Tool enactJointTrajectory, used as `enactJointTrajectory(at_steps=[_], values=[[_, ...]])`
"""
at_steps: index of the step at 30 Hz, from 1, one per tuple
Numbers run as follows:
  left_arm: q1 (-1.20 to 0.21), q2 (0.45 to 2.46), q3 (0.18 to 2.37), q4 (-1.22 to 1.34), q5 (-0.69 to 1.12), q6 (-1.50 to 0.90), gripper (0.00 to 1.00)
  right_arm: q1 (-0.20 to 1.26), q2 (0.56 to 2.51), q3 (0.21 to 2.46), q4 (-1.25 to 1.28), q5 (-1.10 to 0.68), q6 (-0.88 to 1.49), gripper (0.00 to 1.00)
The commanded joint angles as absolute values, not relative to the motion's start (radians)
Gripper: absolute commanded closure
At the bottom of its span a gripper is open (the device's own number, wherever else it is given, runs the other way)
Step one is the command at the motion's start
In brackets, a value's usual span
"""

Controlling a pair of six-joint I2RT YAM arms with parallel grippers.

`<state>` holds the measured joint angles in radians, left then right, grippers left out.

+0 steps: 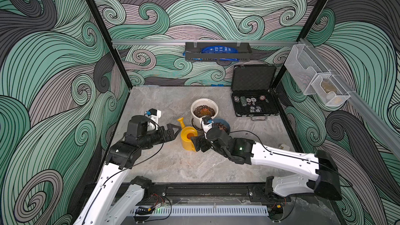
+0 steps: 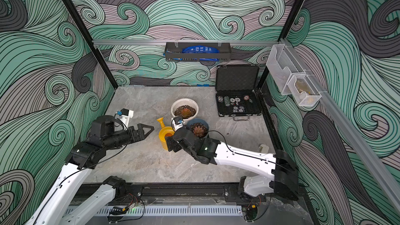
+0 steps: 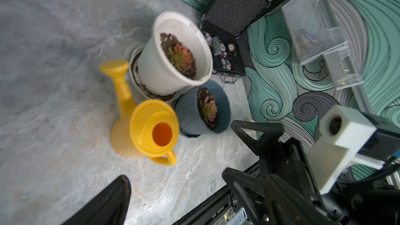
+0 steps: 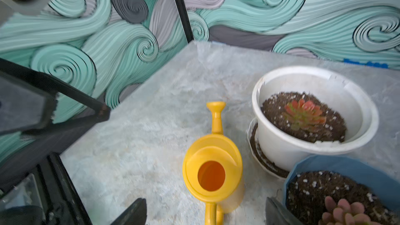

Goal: Water the succulent around the soil edge
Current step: Place the watering can at the center of the board, then reset both arms

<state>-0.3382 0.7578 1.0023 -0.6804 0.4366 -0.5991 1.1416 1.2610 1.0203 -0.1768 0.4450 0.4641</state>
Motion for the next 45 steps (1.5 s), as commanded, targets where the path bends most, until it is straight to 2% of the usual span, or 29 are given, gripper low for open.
enactJointTrajectory(at_steps=[1,4,9,15,20,26,31,34,39,45], values=[[-0.404,0.765,1.108,-0.592,0.374,-0.596,0.01,1.108,1.163,1.053,-0.114,0.494,0.423,0.01],[-0.438,0.777,1.177,-0.541,0.303,-0.576,0.01,1.026,1.087,1.083,-0.092,0.445,0.411,0.01],[-0.445,0.856,1.309,-0.501,0.111,-0.526,0.01,0.801,1.006,1.092,0.007,0.373,0.446,0.01],[-0.443,1.011,1.520,-0.510,-0.139,-0.413,0.01,0.490,1.081,1.169,-0.008,0.172,0.507,0.01],[-0.434,1.112,1.569,-0.442,-0.288,-0.342,0.01,0.295,1.182,1.196,-0.040,0.102,0.554,0.01],[-0.358,1.196,1.453,-0.299,-0.422,-0.323,0.01,0.204,1.175,1.039,0.074,0.281,0.478,0.01],[-0.189,1.239,1.329,-0.309,-0.390,-0.477,0.01,0.167,1.114,0.826,0.243,0.413,0.379,0.01],[-0.130,1.239,1.219,-0.270,-0.454,-0.462,0.01,0.156,1.058,0.694,0.365,0.493,0.327,0.01],[-0.095,1.173,0.994,-0.136,-0.557,-0.379,0.01,0.079,1.092,0.653,0.366,0.388,0.385,0.01],[-0.096,1.069,0.775,-0.015,-0.674,-0.248,0.01,0.074,1.136,0.551,0.502,0.285,0.268,0.01]])
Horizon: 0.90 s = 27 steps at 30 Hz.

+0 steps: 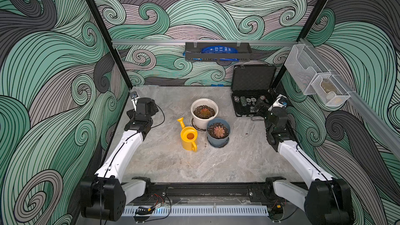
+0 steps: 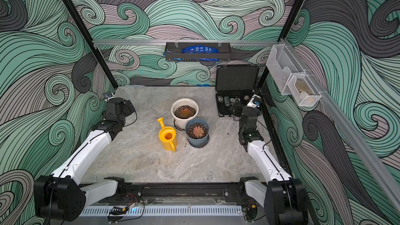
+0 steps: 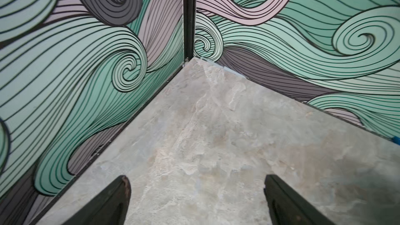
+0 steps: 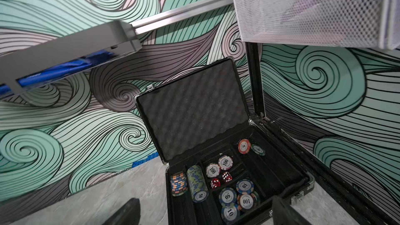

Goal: Water the succulent around the soil edge
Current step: Reset both arms

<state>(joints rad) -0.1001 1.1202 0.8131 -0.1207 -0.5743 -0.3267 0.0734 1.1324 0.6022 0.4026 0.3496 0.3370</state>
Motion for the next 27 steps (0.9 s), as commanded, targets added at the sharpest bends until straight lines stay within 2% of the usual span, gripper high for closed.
enactJointTrajectory(at_steps=[1,5,8,12,18,21,27], values=[[-0.096,1.057,0.746,-0.024,-0.693,-0.257,0.01,0.074,1.128,0.529,0.527,0.284,0.252,0.01],[-0.096,1.016,0.615,-0.017,-0.737,-0.299,0.01,0.075,1.093,0.420,0.637,0.284,0.188,0.01],[-0.100,0.986,0.519,0.098,-0.717,-0.254,0.01,0.075,1.069,0.356,0.700,0.280,0.148,0.01],[-0.123,1.003,0.564,0.102,-0.723,-0.134,0.01,0.082,1.046,0.298,0.740,0.270,0.101,0.01],[-0.142,1.007,0.433,0.264,-0.674,-0.052,0.01,0.094,0.968,0.182,0.796,0.218,0.035,0.01],[-0.143,1.031,0.437,0.230,-0.622,-0.058,0.01,0.137,0.934,0.110,0.859,0.280,0.009,0.01],[-0.143,1.084,0.382,0.338,-0.605,-0.043,0.01,0.161,1.020,0.028,1.014,0.314,0.017,0.01]])
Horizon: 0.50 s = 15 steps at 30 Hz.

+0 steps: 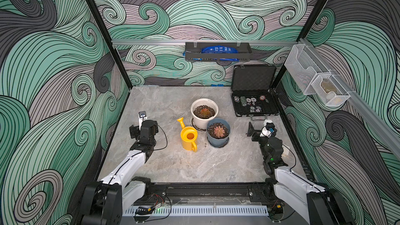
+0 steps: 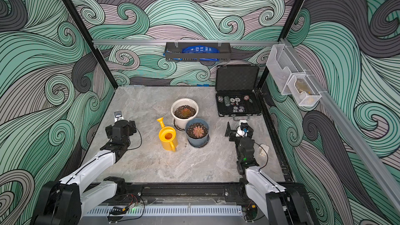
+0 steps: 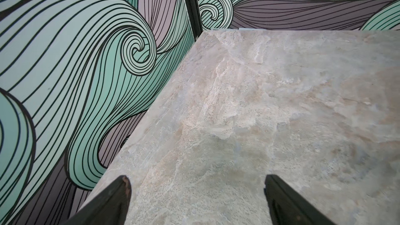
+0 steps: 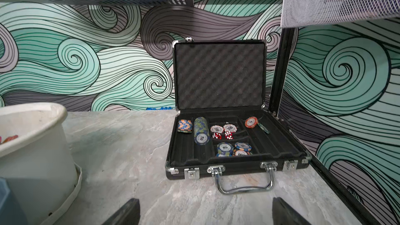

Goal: Water the succulent around the soil edge
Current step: Reset both arms

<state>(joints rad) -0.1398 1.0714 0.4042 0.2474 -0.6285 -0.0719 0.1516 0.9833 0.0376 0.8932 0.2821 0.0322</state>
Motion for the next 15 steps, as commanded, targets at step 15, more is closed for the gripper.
enactJointTrajectory(at_steps=[15], values=[[-0.097,1.256,0.293,0.751,-0.362,0.010,0.02,0.069,1.303,0.043,1.392,0.253,0.069,0.01]])
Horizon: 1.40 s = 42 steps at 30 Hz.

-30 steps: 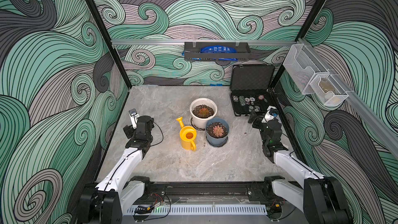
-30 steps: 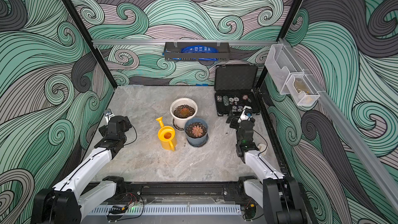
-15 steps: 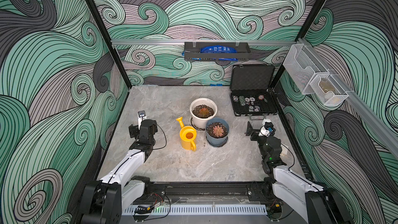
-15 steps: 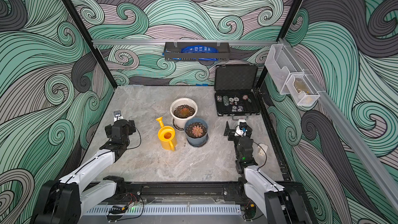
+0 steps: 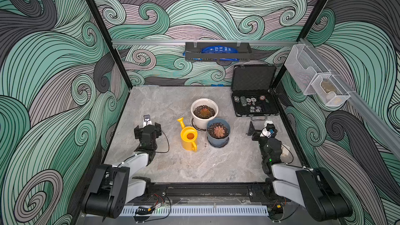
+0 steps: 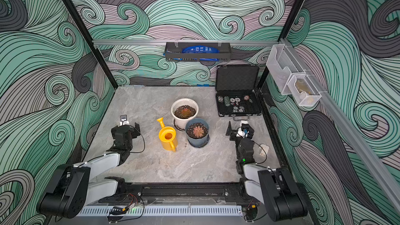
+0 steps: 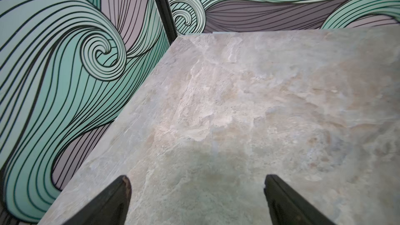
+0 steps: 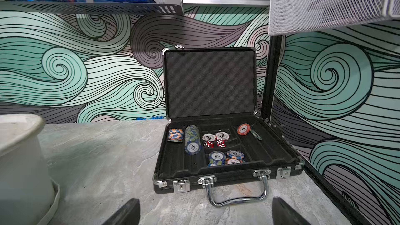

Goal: Water the succulent around the soil edge
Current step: Reset both arms

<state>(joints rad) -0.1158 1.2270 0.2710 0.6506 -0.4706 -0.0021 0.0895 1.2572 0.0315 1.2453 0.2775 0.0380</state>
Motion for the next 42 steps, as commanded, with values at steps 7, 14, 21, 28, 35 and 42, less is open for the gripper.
enactJointTrajectory(at_steps=[7,14,21,28,35,42], values=[[-0.069,1.409,0.319,0.869,-0.235,0.016,0.02,0.145,1.618,0.046,1.780,0.256,-0.060,0.01],[-0.073,1.570,0.390,0.912,-0.149,0.084,0.01,0.145,1.599,0.159,1.537,0.245,-0.053,0.01],[-0.040,1.584,0.428,0.862,-0.083,0.064,0.01,0.092,1.590,0.200,1.430,0.176,0.001,0.01],[-0.038,1.582,0.425,0.859,-0.078,0.066,0.01,0.080,1.584,0.179,1.459,0.162,0.006,0.01],[-0.040,1.582,0.416,0.883,-0.078,0.073,0.01,0.075,1.586,0.193,1.434,0.162,0.011,0.01],[-0.041,1.582,0.415,0.882,-0.080,0.072,0.01,0.074,1.583,0.190,1.440,0.156,0.011,0.01]])
